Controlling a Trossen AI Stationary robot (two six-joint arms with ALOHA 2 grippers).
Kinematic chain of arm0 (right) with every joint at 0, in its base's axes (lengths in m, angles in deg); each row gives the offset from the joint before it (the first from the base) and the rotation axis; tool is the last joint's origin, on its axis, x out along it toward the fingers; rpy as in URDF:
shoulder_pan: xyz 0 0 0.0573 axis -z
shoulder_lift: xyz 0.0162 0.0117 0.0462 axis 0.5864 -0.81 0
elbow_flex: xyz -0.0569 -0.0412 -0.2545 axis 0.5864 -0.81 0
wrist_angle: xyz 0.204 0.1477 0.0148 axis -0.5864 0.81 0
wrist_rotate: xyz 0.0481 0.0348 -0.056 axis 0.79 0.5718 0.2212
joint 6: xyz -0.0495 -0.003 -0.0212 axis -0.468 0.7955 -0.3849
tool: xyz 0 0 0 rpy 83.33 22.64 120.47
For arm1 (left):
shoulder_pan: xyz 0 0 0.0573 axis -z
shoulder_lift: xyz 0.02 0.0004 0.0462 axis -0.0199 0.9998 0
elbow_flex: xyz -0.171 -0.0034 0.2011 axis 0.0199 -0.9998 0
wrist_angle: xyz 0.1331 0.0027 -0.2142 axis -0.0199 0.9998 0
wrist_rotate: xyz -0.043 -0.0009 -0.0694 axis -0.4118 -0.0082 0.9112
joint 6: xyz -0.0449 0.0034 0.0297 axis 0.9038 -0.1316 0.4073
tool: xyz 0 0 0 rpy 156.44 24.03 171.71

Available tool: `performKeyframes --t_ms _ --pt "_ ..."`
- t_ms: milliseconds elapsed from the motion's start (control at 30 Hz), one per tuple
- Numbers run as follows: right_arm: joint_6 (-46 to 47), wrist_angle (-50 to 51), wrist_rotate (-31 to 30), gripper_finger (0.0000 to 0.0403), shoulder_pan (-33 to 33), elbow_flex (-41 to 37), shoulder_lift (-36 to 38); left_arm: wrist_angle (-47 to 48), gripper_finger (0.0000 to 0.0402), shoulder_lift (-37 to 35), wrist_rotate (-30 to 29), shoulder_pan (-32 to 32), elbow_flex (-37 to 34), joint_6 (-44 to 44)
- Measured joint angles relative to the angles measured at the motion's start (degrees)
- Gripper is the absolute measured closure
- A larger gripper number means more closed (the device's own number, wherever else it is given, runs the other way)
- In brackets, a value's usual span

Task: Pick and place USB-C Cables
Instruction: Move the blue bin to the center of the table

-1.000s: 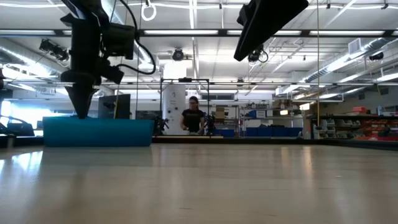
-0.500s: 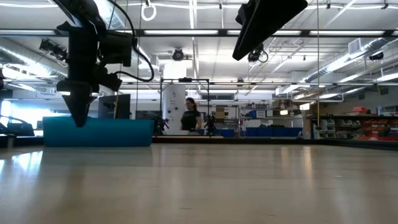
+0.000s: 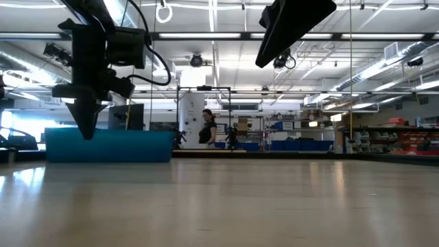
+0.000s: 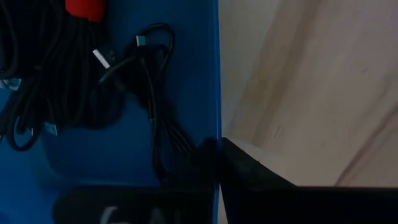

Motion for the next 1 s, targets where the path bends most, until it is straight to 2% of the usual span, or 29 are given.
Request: performKeyframes --t_ms 200,433,667,1000 --pt "-2.4 5.0 -0.3 0.0256 0.2 0.0 0.2 -0.8 0.0392 0.0 0.6 3.1 0.1 0.5" --pt "0.4 16.0 -6.3 0.0256 0.5 0.6 0.4 -8.8 0.039 0.0 5.3 6.8 0.2 3.1" --pt "5.2 22.8 -6.6 0.0256 0.9 0.7 2.1 -12.6 0.0391 0.0 5.1 10.6 0.2 5.0" --pt "10.8 29.5 -6.6 0.0256 0.6 0.7 6.7 -23.3 0.0392 0.3 6.5 14.5 0.2 6.9"
